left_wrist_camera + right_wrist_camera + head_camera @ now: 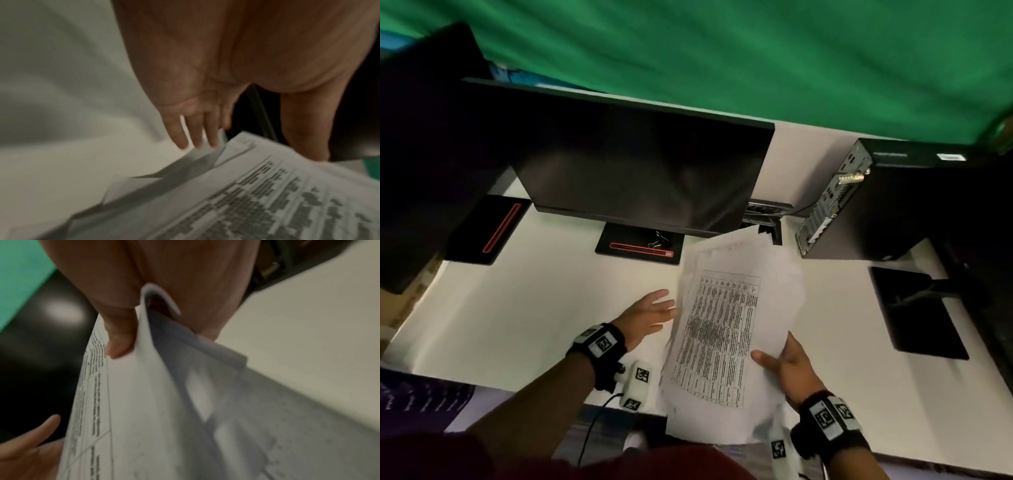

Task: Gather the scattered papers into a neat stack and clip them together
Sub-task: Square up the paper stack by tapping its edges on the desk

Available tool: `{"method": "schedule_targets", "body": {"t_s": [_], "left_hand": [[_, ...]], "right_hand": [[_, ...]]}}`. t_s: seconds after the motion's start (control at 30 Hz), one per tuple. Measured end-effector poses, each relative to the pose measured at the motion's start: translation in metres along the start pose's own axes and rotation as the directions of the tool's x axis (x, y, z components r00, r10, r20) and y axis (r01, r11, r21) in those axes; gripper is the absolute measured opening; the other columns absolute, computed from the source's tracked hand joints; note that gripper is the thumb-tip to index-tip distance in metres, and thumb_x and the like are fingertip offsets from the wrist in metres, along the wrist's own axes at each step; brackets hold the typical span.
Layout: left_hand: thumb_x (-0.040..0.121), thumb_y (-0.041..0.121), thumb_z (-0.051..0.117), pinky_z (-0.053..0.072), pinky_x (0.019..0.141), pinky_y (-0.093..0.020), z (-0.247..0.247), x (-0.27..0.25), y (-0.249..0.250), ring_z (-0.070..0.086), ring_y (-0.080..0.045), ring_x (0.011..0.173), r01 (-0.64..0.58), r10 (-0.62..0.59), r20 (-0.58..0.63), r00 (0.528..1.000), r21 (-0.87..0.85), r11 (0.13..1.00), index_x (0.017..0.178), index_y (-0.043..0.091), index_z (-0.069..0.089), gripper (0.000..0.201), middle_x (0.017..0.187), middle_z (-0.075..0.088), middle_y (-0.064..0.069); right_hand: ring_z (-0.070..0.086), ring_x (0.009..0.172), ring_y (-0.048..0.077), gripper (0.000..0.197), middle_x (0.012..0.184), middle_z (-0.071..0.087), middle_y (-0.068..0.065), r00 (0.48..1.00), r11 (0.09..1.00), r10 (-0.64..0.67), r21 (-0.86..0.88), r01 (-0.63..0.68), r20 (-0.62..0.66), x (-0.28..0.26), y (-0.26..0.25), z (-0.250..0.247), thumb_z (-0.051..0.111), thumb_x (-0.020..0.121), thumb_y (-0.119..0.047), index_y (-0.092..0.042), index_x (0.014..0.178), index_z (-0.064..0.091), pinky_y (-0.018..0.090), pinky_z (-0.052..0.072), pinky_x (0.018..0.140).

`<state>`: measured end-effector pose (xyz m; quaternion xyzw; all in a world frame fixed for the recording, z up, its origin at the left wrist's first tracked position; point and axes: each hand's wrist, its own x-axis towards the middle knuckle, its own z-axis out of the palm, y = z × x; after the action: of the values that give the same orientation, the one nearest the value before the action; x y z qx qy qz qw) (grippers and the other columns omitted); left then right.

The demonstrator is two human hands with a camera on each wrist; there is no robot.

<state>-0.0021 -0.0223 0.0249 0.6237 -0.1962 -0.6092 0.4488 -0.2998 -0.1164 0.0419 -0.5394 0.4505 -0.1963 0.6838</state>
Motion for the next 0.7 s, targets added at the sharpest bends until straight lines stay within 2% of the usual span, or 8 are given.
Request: {"method": "schedule_targets", "body": {"t_s": [0.07,0.17,0.23,0.3,0.4,0.47,0.57,0.7], "left_hand": [[0.047,0.043,0.093,0.039,0.108,-0.043,0.008,-0.006,0.028,0.062,-0.018,0.117,-0.067,0.070,0.122,0.990,-0.034,0.997,0.131,0.026,0.049,0.096,0.129,0.065,0.000],[0.058,0.033,0.088,0.044,0.102,-0.040,0.014,-0.008,0.057,0.059,-0.016,0.117,-0.155,0.155,0.007,0.988,-0.025,0.988,0.131,0.030,0.050,0.082,0.133,0.058,-0.001],[0.061,0.034,0.085,0.039,0.108,-0.043,0.011,-0.009,0.066,0.047,-0.016,0.126,-0.194,0.196,-0.082,0.977,0.033,0.981,0.140,0.034,0.039,0.091,0.139,0.046,0.007],[0.050,0.043,0.091,0.036,0.110,-0.045,0.005,-0.012,0.069,0.041,-0.017,0.132,-0.221,0.220,-0.089,0.972,-0.010,0.975,0.146,0.034,0.030,0.114,0.141,0.042,0.011],[0.046,0.041,0.094,0.043,0.103,-0.043,-0.005,-0.019,0.074,0.052,-0.025,0.128,-0.317,0.328,0.039,0.944,-0.180,0.931,0.141,0.019,0.041,0.111,0.139,0.055,-0.006],[0.054,0.028,0.093,0.043,0.106,-0.044,-0.007,-0.027,0.081,0.056,-0.029,0.124,-0.367,0.405,0.079,0.911,-0.295,0.882,0.129,0.011,0.057,0.085,0.133,0.059,-0.014],[0.069,0.018,0.083,0.048,0.100,-0.031,0.002,-0.044,0.099,0.065,-0.012,0.110,-0.505,0.495,-0.101,0.863,-0.174,0.845,0.111,0.020,0.068,0.045,0.115,0.071,0.001],[0.070,0.039,0.080,0.051,0.091,-0.028,0.019,-0.055,0.106,0.066,-0.010,0.103,-0.555,0.569,-0.206,0.797,0.123,0.823,0.106,0.029,0.066,0.040,0.107,0.073,0.006]], "right_hand": [[0.071,0.104,0.027,0.043,0.114,0.075,0.006,0.998,0.996,-0.050,-0.065,0.052,0.031,0.005,-0.028,0.005,0.068,0.085,0.005,-0.014,0.123,0.059,0.040,0.057,0.085],[0.071,0.104,0.020,0.040,0.113,0.075,0.000,0.990,0.978,-0.115,-0.163,0.128,0.087,0.005,-0.071,0.015,0.067,0.087,0.003,-0.018,0.121,0.060,0.038,0.057,0.088],[0.071,0.104,0.015,0.041,0.113,0.075,-0.004,0.979,0.962,-0.149,-0.207,0.176,0.143,-0.002,-0.101,0.019,0.066,0.088,0.005,-0.019,0.121,0.059,0.027,0.057,0.084],[0.070,0.105,0.012,0.042,0.115,0.074,-0.005,0.961,0.938,-0.196,-0.250,0.242,0.194,-0.012,-0.127,0.018,0.067,0.088,0.003,-0.019,0.122,0.059,0.022,0.055,0.083],[0.069,0.107,0.009,0.041,0.116,0.074,-0.007,0.941,0.904,-0.269,-0.285,0.320,0.205,-0.022,-0.150,0.011,0.068,0.088,0.000,-0.019,0.123,0.060,0.024,0.054,0.089],[0.069,0.107,0.011,0.042,0.116,0.074,-0.007,0.937,0.905,-0.307,-0.252,0.342,0.169,-0.018,-0.152,0.007,0.067,0.087,0.003,-0.020,0.122,0.061,0.024,0.055,0.087],[0.068,0.111,0.018,0.043,0.118,0.073,-0.003,0.930,0.914,-0.368,-0.177,0.365,0.018,-0.006,-0.139,0.005,0.066,0.088,0.004,-0.015,0.126,0.058,0.032,0.055,0.093],[0.066,0.112,0.008,0.041,0.121,0.070,-0.004,0.890,0.914,-0.404,-0.141,0.381,-0.209,0.011,-0.109,0.018,0.064,0.092,-0.002,-0.011,0.131,0.054,0.038,0.049,0.104]]}}
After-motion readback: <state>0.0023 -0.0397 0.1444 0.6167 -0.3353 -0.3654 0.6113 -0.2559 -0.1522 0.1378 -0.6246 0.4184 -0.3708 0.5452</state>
